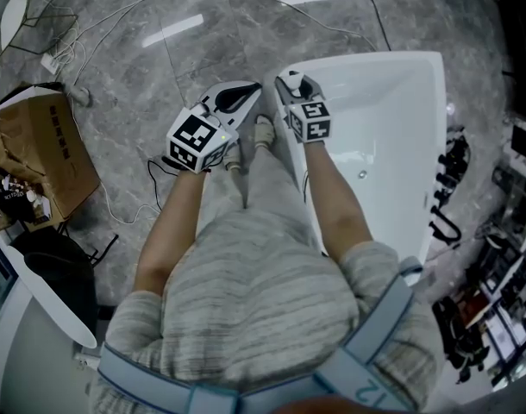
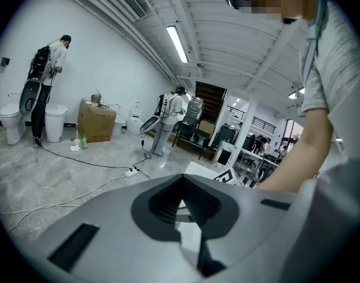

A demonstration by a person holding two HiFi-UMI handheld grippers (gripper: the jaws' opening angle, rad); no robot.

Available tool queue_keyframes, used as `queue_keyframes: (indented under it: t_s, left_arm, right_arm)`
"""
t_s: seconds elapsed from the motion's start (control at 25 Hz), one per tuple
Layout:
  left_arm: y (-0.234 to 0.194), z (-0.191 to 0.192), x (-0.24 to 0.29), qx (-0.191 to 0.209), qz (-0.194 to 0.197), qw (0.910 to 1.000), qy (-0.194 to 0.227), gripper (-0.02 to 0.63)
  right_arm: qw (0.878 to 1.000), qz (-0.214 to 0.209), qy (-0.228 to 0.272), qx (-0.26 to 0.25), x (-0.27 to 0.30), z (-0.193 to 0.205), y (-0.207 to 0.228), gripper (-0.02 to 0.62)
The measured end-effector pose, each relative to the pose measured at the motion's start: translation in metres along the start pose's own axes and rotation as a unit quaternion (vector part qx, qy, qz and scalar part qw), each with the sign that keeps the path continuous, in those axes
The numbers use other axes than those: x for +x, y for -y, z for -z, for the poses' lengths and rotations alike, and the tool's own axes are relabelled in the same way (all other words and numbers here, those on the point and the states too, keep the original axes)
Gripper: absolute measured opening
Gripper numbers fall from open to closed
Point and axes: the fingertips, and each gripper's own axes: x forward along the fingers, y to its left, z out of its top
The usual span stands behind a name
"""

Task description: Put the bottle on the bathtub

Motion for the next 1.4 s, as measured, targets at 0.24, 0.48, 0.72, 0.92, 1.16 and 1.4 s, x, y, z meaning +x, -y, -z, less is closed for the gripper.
queue_keyframes:
  t_s: [0.24,0.48,0.72,0.92,1.16,1.4]
  left_arm:
    - [0.002,0.004,0.000,0.000,0.002,1.0000,-0.003,0.003]
    - [0.007,0.007,0.004,-0.002,0.006,1.0000,-0.003,0.003]
    - [0.010,0.007,0.003,-0.001,0.005,1.0000,-0.002,0.003]
    - [0.008,0.005,0.002,0.000,0.003,1.0000,-0.002,0.003]
    - [0.009,0.005,0.003,0.000,0.003,1.0000,-0.002,0.003]
    - [0.007,0.005,0.003,-0.001,0.002,1.0000,-0.002,0.003]
  right_arm:
    - [1.000,-0.001,0.000,-0.012,-0.002,0.002,-0.004,0.138]
    - [0.999,-0.007,-0.012,-0.040,-0.003,0.009,-0.006,0.138]
    - [0.998,-0.019,-0.021,-0.048,-0.004,0.004,-0.018,0.140]
    - [0.998,-0.026,-0.030,-0.055,-0.002,0.001,-0.023,0.172]
    - [0.998,-0.026,-0.034,-0.054,-0.002,0.002,-0.024,0.179]
    - [0.997,-0.024,-0.038,-0.061,-0.001,0.001,-0.023,0.179]
